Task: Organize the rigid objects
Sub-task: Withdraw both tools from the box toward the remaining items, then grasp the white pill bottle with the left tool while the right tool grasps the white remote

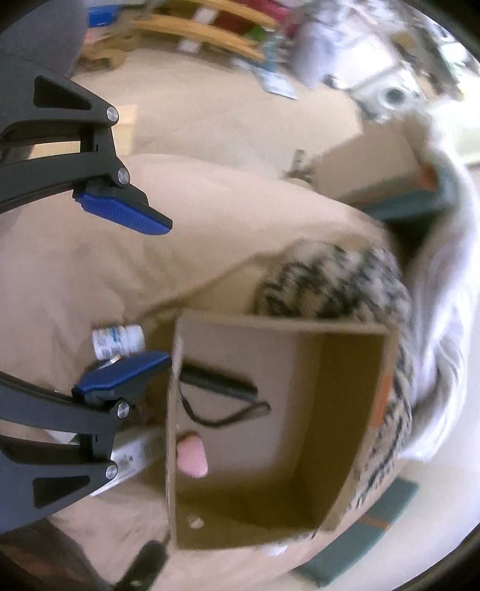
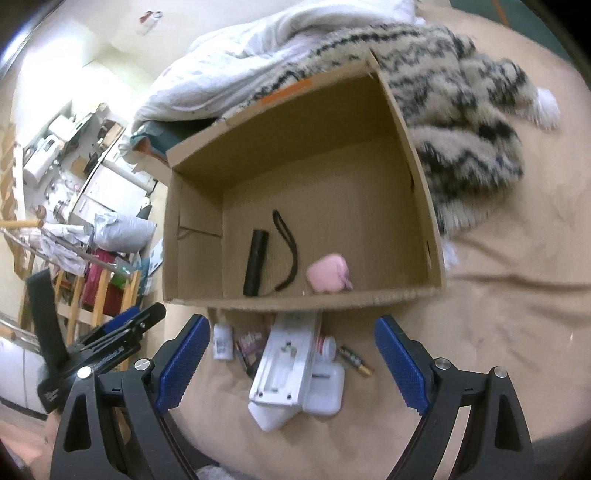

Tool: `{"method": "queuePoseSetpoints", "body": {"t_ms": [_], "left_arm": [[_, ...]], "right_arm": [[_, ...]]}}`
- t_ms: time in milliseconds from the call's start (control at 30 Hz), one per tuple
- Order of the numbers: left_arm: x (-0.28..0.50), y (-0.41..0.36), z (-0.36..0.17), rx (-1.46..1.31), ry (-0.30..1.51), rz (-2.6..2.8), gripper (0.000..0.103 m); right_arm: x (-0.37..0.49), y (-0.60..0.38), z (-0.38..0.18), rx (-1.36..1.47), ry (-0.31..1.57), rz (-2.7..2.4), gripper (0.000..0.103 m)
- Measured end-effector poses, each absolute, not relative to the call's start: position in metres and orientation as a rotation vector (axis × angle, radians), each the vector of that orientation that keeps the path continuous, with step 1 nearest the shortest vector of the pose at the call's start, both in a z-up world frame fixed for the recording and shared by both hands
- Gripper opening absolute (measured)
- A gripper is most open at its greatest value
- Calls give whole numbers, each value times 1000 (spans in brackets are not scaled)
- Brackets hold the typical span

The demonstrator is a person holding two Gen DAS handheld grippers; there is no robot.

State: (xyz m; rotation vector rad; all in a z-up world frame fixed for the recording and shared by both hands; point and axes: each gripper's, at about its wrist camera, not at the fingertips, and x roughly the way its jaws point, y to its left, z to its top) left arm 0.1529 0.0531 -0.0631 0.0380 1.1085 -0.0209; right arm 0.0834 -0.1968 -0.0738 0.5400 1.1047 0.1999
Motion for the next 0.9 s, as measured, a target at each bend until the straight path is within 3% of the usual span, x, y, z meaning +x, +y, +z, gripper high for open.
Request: {"method": "queuePoseSetpoints", "body": {"t_ms": [200, 400, 667, 767, 900], "left_arm": [[162, 65, -74, -35, 1163, 14, 62], [165, 56, -115, -65, 1352, -46, 61], [166, 34, -141, 53, 1426, -63, 61], [167, 35, -147, 34, 1449, -72, 55], [170, 34, -149, 5, 1456, -98, 39]], "right_arm": [[86, -188, -92, 536, 1180, 185, 96], [93, -179, -103, 529, 1231, 208, 96], [104, -154, -126, 462, 1328, 254, 96], [106, -142, -131, 400, 1349, 263, 96], [110, -123, -132, 284, 1346, 261, 96]]}}
